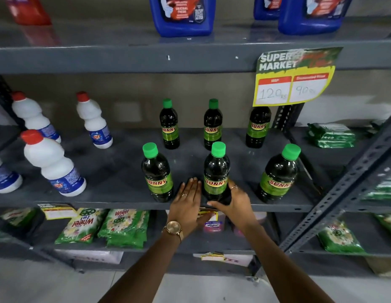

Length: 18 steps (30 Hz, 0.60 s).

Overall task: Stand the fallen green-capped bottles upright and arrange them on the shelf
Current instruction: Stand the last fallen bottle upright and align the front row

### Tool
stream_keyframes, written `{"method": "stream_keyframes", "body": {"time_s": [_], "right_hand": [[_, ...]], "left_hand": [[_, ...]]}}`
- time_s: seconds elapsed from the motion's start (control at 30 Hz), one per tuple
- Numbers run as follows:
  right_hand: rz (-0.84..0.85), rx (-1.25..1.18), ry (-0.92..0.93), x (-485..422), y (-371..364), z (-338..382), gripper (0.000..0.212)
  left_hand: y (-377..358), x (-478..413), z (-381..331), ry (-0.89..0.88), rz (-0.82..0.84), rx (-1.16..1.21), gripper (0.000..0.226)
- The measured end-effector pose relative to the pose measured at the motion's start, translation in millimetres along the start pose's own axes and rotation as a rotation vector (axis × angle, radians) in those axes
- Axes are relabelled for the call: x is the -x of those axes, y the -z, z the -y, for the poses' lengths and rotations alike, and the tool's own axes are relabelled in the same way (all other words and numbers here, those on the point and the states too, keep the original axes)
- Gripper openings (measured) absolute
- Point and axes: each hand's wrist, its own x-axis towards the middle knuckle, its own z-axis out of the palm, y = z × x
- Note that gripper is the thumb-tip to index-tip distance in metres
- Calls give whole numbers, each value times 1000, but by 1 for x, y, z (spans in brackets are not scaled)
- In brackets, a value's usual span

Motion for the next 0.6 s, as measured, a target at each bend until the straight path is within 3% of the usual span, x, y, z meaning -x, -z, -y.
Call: {"method": "stream_keyframes", "body": {"time_s": [0.23, 0.3, 0.4, 0.5, 0.57, 0.6], "right_hand": [[21, -104, -19, 14, 4, 0, 102], [-76, -158, -53, 37, 9, -3, 85], [-361, -225, -161, 75, 24, -20, 49], [-516, -256, -306, 79, 54, -43, 73], [-413, -184, -334, 63, 73, -59, 101], [-338, -158, -328, 55, 79, -64, 103]], "left_hand": [[0, 2, -3, 20, -11, 4, 98], [0, 3, -3, 26, 4, -9, 101], [-1, 3, -3, 31, 3, -11, 103], [-3, 2, -4, 39, -17, -7, 102], [-2, 2, -6, 48, -23, -9, 100], [-1, 2, -7, 53, -19, -8, 100]]}}
